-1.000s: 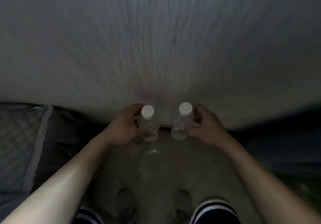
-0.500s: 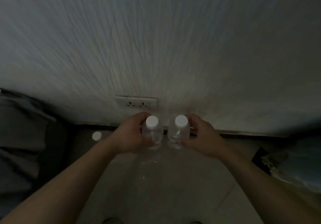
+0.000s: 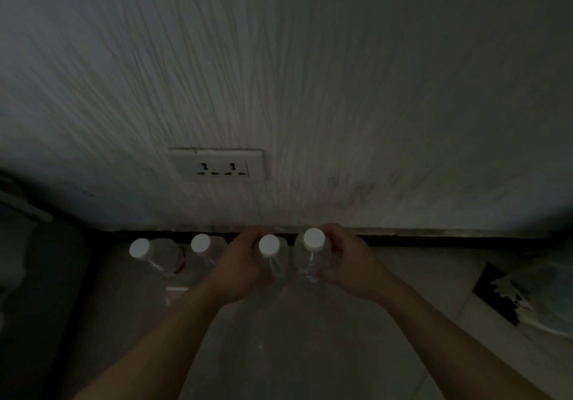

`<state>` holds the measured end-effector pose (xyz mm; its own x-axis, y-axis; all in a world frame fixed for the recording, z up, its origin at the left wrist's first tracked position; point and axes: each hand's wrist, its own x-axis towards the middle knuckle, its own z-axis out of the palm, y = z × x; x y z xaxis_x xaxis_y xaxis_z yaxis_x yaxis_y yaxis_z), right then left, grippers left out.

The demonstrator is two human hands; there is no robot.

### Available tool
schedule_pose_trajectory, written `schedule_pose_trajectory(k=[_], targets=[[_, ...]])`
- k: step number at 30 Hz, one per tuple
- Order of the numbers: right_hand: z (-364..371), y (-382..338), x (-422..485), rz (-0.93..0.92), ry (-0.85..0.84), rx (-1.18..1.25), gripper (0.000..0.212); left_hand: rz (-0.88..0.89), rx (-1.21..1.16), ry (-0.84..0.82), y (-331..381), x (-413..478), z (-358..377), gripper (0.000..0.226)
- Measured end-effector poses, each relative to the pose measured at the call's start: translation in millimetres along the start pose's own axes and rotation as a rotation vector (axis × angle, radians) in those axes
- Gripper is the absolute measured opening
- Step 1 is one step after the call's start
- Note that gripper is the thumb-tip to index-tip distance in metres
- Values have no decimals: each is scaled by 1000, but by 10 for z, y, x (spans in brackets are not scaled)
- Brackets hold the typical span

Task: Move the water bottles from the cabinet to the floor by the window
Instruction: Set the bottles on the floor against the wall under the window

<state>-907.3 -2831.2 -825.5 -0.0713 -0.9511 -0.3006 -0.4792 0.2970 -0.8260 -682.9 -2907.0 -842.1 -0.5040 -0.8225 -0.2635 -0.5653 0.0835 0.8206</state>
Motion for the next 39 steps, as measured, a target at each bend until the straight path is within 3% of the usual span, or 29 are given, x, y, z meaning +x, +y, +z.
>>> schedule_pose_trajectory(k=[3, 10, 24, 39], targets=[[74, 102, -8, 17, 15, 11, 67, 3, -20, 12, -109, -17, 52, 43], [221, 323, 16, 12, 76, 70, 66, 27, -49, 22, -278, -13, 102, 44], [338, 494, -6, -18, 146, 183, 51, 52, -66, 32, -254, 24, 133, 44], [288, 544, -38, -8, 118, 160, 69, 14, -114, 35, -284, 5, 176, 62]])
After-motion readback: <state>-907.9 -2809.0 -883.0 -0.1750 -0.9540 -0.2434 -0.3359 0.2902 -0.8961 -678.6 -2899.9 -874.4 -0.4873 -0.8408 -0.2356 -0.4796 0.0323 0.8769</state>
